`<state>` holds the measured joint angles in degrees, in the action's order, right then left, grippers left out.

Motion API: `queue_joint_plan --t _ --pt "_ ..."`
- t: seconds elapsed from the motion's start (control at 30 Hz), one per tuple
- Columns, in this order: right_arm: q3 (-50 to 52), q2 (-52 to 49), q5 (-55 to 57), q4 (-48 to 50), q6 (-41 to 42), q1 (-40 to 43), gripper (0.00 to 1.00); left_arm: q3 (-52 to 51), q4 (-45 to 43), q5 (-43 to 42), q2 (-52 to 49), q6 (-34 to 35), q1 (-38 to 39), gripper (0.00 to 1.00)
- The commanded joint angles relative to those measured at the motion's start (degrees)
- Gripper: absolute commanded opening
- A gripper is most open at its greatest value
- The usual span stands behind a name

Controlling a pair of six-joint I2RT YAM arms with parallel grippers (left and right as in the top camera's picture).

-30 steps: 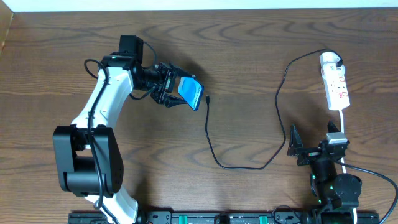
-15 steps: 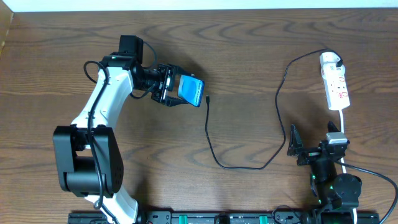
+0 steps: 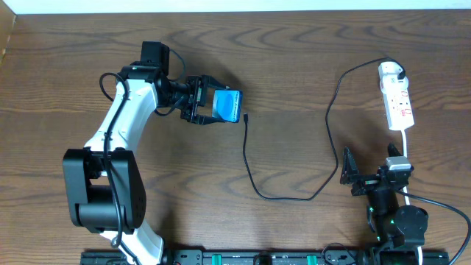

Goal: Plug charger to phone and switch on socket
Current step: 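Move the held phone rightward toward the table center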

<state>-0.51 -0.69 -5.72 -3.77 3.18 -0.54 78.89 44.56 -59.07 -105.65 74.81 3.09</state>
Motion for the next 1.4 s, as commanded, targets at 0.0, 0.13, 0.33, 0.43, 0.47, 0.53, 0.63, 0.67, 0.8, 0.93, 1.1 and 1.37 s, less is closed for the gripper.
queue_joint_plan --t 0.0,0.13,0.33,0.43,0.47,0.53,0.63,0.67,0.8,0.93,1.1,1.37 --pt "0.2 0.3 0.2 -0.1 0.0 0.1 0.99 1.1 -0.1 -4.0 0.9 0.5 -0.2 0.57" --pt "0.2 0.3 0.2 -0.1 0.0 0.1 0.99 1.1 -0.1 -4.0 0.9 0.5 -0.2 0.57" --pt "0.2 0.3 0.2 -0.1 0.0 0.1 0.99 1.1 -0.1 -4.0 0.9 2.3 -0.2 0.57" --pt "0.2 0.3 0.2 -0.1 0.0 0.1 0.99 1.1 -0.1 -4.0 0.9 3.6 -0.2 0.57" --pt "0.2 0.3 0.2 -0.1 0.0 0.1 0.99 1.1 -0.1 -4.0 0.9 3.9 -0.2 0.57" --pt "0.2 0.3 0.2 -0.1 0.0 0.1 0.99 1.1 -0.1 -4.0 0.9 4.7 -0.2 0.57" --pt "0.2 0.3 0.2 -0.1 0.0 0.1 0.99 1.1 -0.1 -4.0 0.9 5.0 -0.2 0.57" --pt "0.2 0.3 0.2 -0.1 0.0 0.1 0.99 1.1 -0.1 -3.9 0.9 5.0 -0.2 0.57" --pt "0.2 0.3 0.2 -0.1 0.0 0.1 0.99 1.1 -0.1 -3.9 0.9 5.0 -0.2 0.57" --pt "0.2 0.3 0.2 -0.1 0.0 0.1 0.99 1.1 -0.1 -4.0 0.9 5.0 -0.2 0.57" --pt "0.2 0.3 0.2 -0.1 0.0 0.1 0.99 1.1 -0.1 -3.9 0.9 5.0 -0.2 0.57" --pt "0.2 0.3 0.2 -0.1 0.0 0.1 0.99 1.1 -0.1 -3.9 0.9 5.0 -0.2 0.57"
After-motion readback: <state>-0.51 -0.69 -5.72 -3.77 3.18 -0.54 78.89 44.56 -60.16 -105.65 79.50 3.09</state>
